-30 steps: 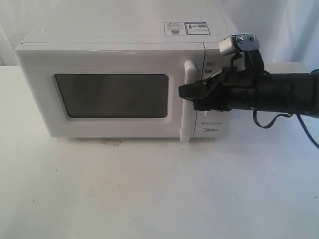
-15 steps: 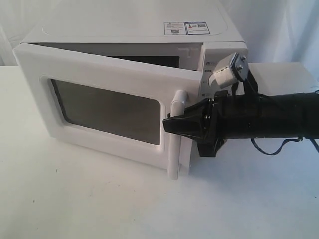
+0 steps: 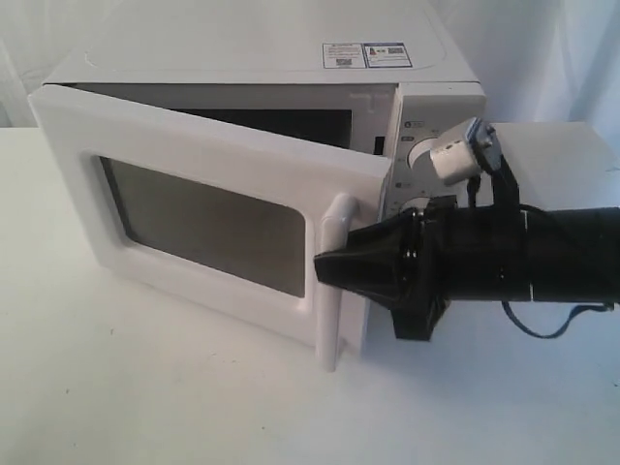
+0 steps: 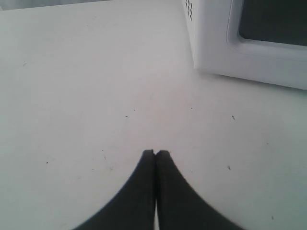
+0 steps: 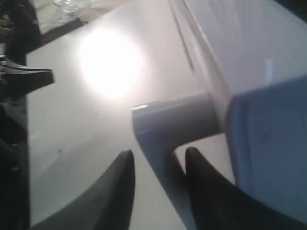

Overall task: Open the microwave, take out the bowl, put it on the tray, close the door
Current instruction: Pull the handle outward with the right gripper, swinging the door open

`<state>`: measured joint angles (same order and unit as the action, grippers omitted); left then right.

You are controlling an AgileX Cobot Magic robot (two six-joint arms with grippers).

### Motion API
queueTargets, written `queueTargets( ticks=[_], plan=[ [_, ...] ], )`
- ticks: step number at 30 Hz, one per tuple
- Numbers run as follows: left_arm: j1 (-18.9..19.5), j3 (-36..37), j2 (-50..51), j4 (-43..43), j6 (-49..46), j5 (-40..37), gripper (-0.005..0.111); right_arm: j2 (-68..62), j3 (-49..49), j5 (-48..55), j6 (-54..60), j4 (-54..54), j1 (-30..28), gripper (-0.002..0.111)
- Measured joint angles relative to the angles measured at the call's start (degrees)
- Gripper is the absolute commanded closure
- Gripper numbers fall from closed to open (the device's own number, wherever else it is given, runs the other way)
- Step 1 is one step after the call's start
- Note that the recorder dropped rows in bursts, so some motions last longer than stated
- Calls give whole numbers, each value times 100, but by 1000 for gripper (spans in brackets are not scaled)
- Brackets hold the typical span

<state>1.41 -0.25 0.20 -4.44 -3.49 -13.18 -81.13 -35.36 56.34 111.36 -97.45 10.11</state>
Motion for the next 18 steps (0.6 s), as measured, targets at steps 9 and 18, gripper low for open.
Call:
queueTargets(
  ticks=[9, 18],
  plan=[
    [0, 0, 0, 0, 0, 0, 107, 932, 424, 932, -325, 402, 22, 61],
    [0, 0, 0, 0, 0, 0, 107, 2391, 463, 202, -1038, 743, 22, 68]
  ],
)
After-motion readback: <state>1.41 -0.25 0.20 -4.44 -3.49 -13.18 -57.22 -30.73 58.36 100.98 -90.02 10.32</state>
